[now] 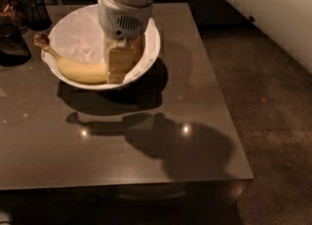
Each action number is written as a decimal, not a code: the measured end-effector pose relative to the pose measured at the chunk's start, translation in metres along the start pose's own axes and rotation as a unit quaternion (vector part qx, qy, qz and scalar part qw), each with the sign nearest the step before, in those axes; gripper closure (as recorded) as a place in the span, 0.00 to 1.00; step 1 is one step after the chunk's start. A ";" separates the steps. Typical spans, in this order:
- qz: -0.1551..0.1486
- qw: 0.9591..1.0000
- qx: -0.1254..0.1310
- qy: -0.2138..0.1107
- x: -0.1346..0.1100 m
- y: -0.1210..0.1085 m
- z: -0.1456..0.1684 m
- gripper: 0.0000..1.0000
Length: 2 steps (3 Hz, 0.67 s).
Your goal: Pick banana from white bowl
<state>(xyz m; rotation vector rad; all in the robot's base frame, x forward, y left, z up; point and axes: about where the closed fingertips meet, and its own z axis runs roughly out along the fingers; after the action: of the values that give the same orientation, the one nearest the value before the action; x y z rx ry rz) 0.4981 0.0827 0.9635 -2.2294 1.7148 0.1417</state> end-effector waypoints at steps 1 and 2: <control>0.026 0.999 -0.001 -0.022 0.003 0.030 -0.004 1.00; 0.076 0.996 0.005 -0.051 0.009 0.085 -0.016 1.00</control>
Offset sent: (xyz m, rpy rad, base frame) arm -0.1364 -0.0613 -0.0108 0.1867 0.1104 -0.2295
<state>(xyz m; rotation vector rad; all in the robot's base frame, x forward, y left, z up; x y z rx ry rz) 0.4176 0.0499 0.9592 -2.0468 1.8242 0.2769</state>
